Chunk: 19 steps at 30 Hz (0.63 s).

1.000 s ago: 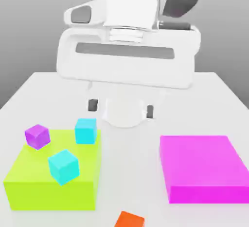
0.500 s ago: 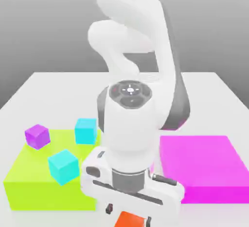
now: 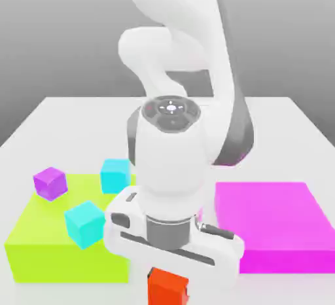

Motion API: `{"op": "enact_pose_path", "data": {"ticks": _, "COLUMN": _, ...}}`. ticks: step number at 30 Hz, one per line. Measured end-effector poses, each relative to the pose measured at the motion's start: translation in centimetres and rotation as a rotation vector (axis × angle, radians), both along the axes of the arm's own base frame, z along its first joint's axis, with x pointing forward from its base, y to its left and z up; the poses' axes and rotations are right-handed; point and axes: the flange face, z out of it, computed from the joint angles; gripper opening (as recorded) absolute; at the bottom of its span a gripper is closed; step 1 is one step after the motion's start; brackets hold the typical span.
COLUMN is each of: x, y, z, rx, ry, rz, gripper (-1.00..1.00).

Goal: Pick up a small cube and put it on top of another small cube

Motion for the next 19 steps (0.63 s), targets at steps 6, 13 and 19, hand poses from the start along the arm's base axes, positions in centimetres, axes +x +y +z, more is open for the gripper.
{"op": "enact_pose_path", "data": {"ticks": 6, "x": -3.9, "y": -7.5, "z": 6.7, "rx": -0.015, "ry": 0.006, "rz": -0.034, "gripper": -1.0}}
{"op": "enact_pose_path", "data": {"ticks": 13, "x": -8.4, "y": -11.2, "z": 9.4, "rx": 0.042, "ry": -0.007, "rz": -0.022, "gripper": -1.0}}
{"op": "enact_pose_path", "data": {"ticks": 19, "x": -8.6, "y": -11.3, "z": 5.9, "rx": 0.043, "ry": -0.007, "rz": -0.022, "gripper": 1.0}}
